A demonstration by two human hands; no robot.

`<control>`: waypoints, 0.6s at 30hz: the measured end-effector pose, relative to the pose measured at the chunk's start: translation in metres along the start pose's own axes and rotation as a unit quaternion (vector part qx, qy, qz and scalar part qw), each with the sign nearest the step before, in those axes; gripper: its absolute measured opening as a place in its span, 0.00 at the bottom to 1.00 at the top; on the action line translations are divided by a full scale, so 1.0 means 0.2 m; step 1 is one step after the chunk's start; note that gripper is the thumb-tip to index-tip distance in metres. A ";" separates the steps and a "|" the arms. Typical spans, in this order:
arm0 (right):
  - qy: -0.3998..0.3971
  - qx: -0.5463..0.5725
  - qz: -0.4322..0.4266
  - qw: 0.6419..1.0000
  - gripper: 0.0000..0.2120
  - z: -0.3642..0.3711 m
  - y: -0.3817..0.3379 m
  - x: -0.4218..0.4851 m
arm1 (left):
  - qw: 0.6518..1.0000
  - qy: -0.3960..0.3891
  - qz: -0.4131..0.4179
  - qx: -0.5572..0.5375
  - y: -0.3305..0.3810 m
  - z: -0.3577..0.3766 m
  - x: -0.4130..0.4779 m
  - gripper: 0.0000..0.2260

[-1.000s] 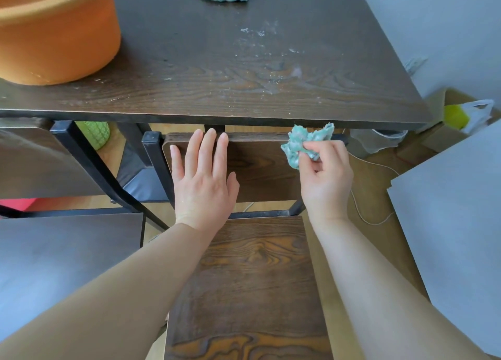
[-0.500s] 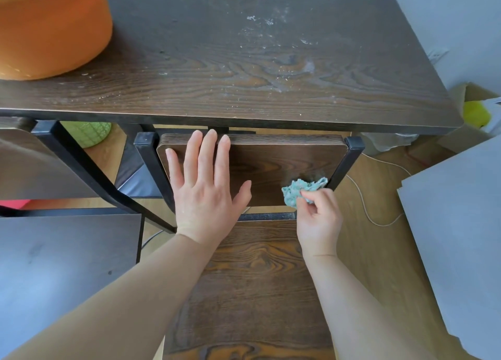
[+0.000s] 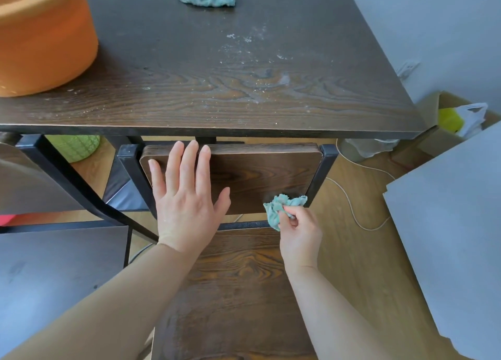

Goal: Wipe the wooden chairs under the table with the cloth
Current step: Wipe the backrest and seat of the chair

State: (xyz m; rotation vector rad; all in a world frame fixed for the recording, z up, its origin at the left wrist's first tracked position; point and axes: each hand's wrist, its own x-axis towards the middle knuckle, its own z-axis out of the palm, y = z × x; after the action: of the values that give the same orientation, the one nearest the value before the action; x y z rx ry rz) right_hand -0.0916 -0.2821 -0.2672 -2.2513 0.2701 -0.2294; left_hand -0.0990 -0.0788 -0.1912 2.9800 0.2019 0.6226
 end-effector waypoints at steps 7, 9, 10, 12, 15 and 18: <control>0.082 0.069 -0.087 0.990 0.07 -0.21 -0.21 0.09 | 0.999 -0.046 0.000 -0.008 0.08 -0.09 0.01 0.32; 0.099 0.066 -0.124 0.985 0.06 -0.27 -0.25 0.15 | 0.998 -0.051 0.021 -0.012 0.13 -0.09 0.00 0.32; 0.104 0.063 -0.137 0.983 0.06 -0.30 -0.26 0.19 | 0.998 -0.051 0.031 -0.015 0.16 -0.09 0.01 0.32; 0.111 0.058 -0.159 0.979 0.05 -0.33 -0.28 0.25 | 0.998 -0.048 0.045 -0.019 0.23 -0.08 0.03 0.31; 0.115 0.044 -0.183 0.975 0.05 -0.34 -0.27 0.31 | 0.998 -0.051 0.040 -0.017 0.33 -0.05 0.06 0.31; 0.121 0.045 -0.208 0.969 0.05 -0.32 -0.24 0.34 | 0.999 -0.038 0.024 -0.006 0.36 -0.01 0.06 0.31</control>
State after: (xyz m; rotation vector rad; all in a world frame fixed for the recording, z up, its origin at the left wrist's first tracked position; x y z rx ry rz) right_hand -0.0381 -0.3181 -0.1847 -2.1679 -0.0900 -0.7275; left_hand -0.0808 -0.1474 -0.1754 2.9975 0.1199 0.5133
